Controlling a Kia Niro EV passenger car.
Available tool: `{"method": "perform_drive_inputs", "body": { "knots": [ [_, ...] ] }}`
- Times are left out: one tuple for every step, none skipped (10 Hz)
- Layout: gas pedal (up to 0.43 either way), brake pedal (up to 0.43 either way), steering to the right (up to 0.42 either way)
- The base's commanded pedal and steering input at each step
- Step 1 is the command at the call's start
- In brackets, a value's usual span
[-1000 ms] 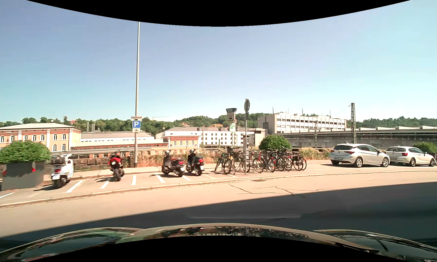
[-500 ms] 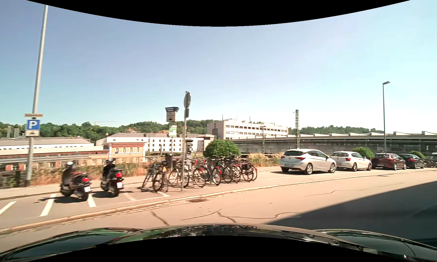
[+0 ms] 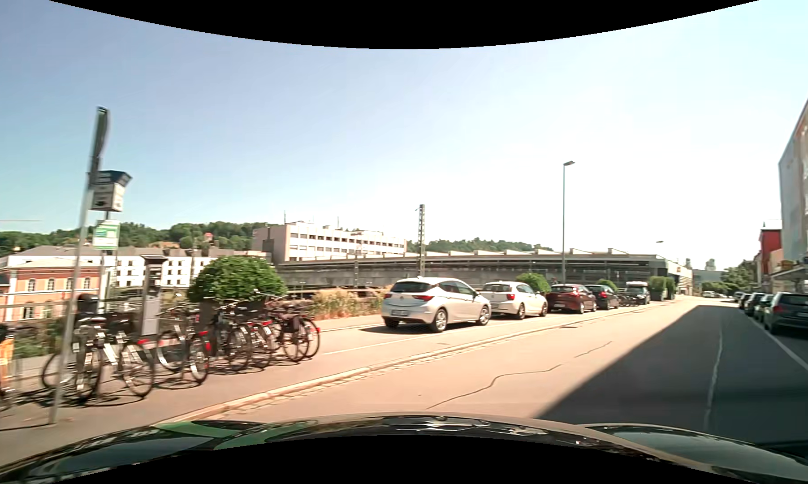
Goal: Follow the waypoints while adhering to traffic rules and regulations
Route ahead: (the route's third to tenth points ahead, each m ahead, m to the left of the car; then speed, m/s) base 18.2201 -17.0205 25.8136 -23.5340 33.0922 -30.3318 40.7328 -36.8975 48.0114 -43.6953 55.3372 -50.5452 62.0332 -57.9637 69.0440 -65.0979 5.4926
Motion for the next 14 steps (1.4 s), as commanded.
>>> {"method": "perform_drive_inputs", "body": {
  "knots": [
    [0.197,0.000,0.507],
    [0.209,0.000,0.494],
    [0.209,0.000,0.475],
    [0.209,0.000,0.453],
    [0.209,0.000,0.434],
    [0.197,0.000,0.392],
    [0.197,0.000,0.347],
    [0.169,0.000,0.287],
    [0.157,0.000,0.235],
    [0.157,0.000,0.193],
    [0.157,0.000,0.163],
    [0.150,0.000,0.128],
    [0.138,0.000,0.101],
    [0.138,0.000,0.079]
  ]
}}
